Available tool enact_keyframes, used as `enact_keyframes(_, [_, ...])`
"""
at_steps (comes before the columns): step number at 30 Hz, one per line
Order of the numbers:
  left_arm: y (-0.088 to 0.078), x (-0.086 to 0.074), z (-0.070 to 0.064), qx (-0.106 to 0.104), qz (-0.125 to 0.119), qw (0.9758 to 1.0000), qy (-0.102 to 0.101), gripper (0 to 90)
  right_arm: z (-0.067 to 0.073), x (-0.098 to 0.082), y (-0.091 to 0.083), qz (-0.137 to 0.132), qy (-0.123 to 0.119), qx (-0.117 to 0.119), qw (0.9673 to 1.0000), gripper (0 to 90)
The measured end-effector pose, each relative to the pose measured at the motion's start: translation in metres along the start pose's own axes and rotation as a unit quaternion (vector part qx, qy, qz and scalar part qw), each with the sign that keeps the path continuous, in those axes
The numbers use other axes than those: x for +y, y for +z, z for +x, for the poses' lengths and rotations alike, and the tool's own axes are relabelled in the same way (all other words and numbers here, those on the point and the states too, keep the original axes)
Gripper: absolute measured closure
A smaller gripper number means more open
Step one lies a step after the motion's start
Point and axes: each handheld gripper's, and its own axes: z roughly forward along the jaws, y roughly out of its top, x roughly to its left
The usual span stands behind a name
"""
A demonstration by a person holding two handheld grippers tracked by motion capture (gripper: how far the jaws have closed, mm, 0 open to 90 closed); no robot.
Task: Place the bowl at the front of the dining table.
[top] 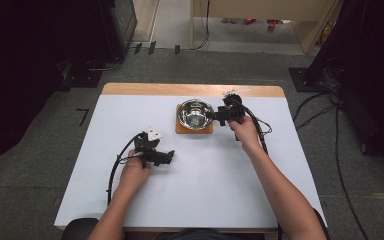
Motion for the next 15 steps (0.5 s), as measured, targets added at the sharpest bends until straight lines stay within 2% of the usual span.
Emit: enact_keyframes(15, [0.0, 0.0, 0.0, 0.0, 0.0, 1.0, 0.0, 0.5, 0.005, -0.0081, -0.0072, -0.005, -0.003, 0.0, 1.0, 29.7])
